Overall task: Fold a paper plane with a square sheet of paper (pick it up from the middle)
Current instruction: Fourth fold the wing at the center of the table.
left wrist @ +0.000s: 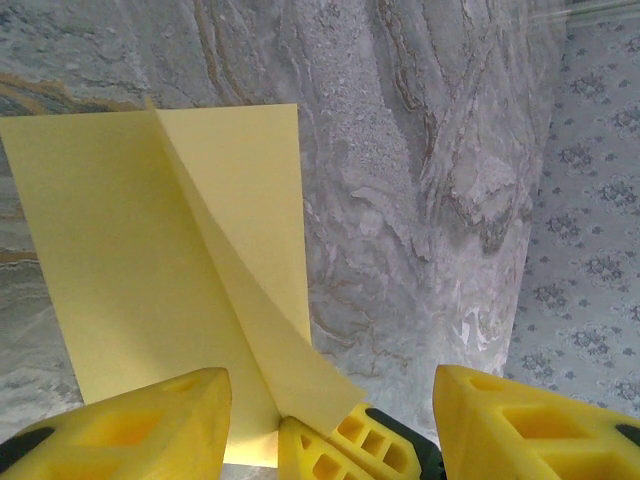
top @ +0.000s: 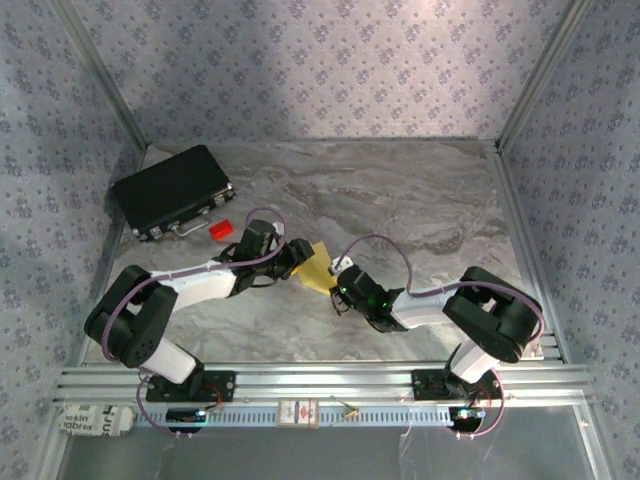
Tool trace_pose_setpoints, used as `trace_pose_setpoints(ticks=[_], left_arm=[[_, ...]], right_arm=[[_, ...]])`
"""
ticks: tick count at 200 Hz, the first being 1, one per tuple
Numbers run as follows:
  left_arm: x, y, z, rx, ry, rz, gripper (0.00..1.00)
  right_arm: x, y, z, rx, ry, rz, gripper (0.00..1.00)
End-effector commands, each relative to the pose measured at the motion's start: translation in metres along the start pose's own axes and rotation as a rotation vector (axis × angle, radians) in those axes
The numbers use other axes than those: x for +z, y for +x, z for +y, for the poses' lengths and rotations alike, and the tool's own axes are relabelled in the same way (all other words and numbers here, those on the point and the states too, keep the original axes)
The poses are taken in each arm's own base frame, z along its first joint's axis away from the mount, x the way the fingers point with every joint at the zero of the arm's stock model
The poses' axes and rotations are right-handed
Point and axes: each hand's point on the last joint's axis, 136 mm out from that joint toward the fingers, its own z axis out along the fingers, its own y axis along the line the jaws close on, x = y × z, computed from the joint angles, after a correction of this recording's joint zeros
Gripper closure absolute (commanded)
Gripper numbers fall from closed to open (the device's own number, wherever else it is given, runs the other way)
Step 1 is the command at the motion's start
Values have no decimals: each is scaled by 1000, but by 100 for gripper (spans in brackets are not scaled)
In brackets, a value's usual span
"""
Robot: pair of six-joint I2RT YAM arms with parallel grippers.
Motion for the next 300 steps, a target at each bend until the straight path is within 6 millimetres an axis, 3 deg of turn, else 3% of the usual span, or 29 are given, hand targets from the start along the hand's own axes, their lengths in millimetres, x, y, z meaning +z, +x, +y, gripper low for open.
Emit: trace_pose_setpoints(ticks=[1, 211, 236, 256, 300], left_arm=[[-8, -3, -3, 2, 6, -21, 45], [-15, -4, 4, 0, -4, -44, 45], [-15, -4, 5, 2, -3, -42, 49], [-13, -2, 3, 5, 7, -30, 62], [-6, 1, 2, -2, 25, -1, 68]], right_arm=[[1, 25, -1, 18, -17, 75, 91], [-2, 24, -4, 86, -30, 91, 93], [-4, 23, -5, 105, -41, 96, 93], [-6, 20, -3, 123, -61, 101, 93], [-6, 10, 4, 159, -122, 125, 92]])
